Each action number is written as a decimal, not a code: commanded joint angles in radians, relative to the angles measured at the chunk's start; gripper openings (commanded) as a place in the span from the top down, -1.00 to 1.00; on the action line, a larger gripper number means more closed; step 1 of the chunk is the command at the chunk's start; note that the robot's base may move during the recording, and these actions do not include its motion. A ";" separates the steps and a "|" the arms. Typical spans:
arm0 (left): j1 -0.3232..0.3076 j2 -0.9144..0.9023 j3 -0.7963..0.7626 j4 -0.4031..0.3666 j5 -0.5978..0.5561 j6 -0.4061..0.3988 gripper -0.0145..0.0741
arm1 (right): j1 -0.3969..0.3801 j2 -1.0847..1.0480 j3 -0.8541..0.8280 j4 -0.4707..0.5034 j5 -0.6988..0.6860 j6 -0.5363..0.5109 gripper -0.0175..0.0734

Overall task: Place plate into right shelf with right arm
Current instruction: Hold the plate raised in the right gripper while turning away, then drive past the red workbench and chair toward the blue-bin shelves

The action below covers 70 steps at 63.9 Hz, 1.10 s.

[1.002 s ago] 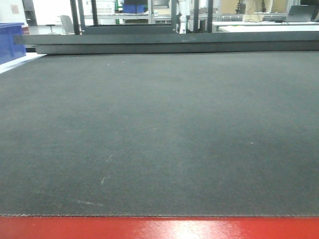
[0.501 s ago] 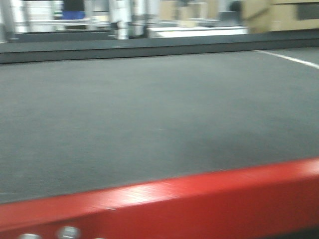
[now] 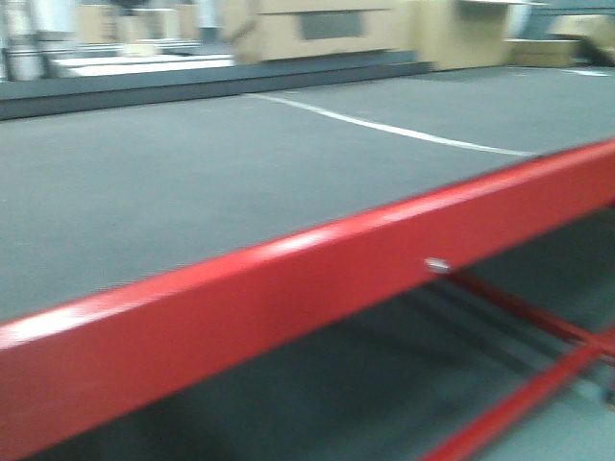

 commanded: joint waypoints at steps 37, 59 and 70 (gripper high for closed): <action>-0.002 -0.011 0.008 -0.002 -0.082 -0.002 0.78 | -0.005 0.015 -0.028 -0.011 -0.090 -0.005 0.47; -0.002 -0.011 0.008 -0.002 -0.082 -0.002 0.78 | -0.005 0.015 -0.028 -0.011 -0.090 -0.005 0.47; -0.002 -0.011 0.008 -0.002 -0.082 -0.002 0.78 | -0.005 0.015 -0.028 -0.011 -0.090 -0.005 0.47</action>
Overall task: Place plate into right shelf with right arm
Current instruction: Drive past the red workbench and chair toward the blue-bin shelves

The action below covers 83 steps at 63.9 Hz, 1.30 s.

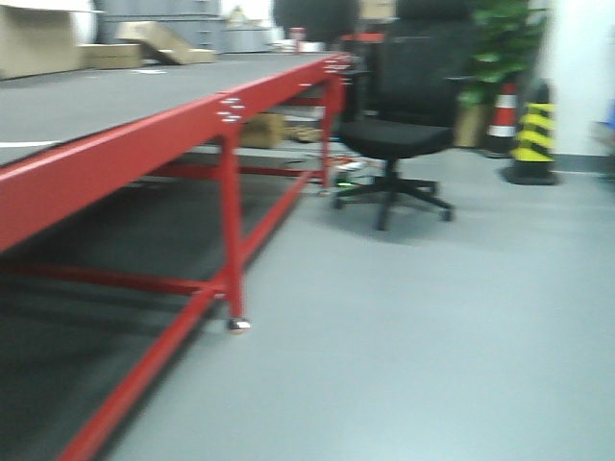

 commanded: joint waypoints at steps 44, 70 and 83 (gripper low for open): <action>-0.002 0.000 0.007 -0.002 -0.087 -0.002 0.78 | -0.005 0.027 -0.028 -0.011 -0.088 -0.003 0.47; -0.002 0.000 0.007 -0.002 -0.087 -0.002 0.78 | -0.005 0.028 -0.028 -0.011 -0.092 -0.003 0.47; -0.002 0.000 0.007 -0.002 -0.087 -0.002 0.78 | -0.005 0.028 -0.028 -0.011 -0.092 -0.003 0.47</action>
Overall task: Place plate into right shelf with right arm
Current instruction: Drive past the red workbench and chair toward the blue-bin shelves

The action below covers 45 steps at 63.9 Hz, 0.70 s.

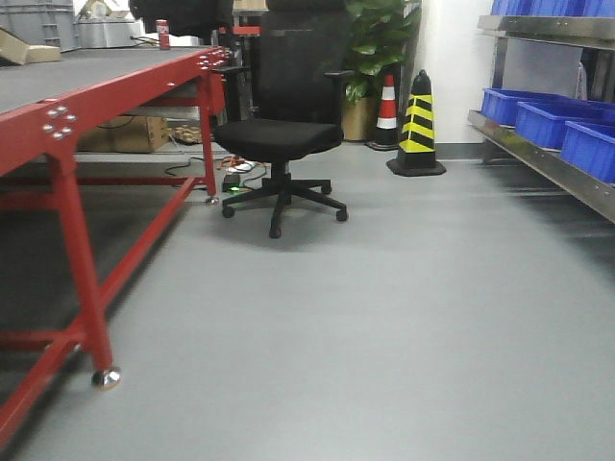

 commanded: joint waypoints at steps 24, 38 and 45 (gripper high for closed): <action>-0.002 0.000 0.007 -0.002 -0.087 -0.002 0.78 | -0.002 0.024 -0.026 -0.011 -0.089 -0.001 0.47; -0.002 0.000 0.007 -0.002 -0.087 -0.002 0.78 | -0.002 0.025 -0.026 -0.011 -0.090 -0.001 0.47; -0.002 0.000 0.007 -0.002 -0.087 -0.002 0.78 | -0.002 0.025 -0.026 -0.011 -0.089 -0.001 0.47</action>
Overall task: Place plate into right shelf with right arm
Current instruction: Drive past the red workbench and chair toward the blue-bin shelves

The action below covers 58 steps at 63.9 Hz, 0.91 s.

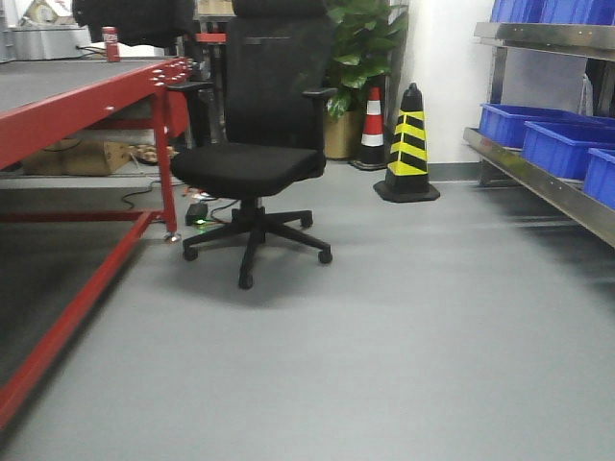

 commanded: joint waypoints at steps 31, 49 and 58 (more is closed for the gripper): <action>-0.002 0.000 0.007 -0.002 -0.087 -0.002 0.78 | -0.002 0.022 -0.026 -0.011 -0.089 -0.001 0.47; -0.004 -0.012 0.008 -0.002 -0.089 -0.002 0.78 | -0.002 0.022 -0.026 -0.011 -0.090 -0.001 0.47; -0.004 -0.012 0.008 -0.002 -0.089 -0.002 0.78 | -0.002 0.022 -0.026 -0.011 -0.085 -0.001 0.47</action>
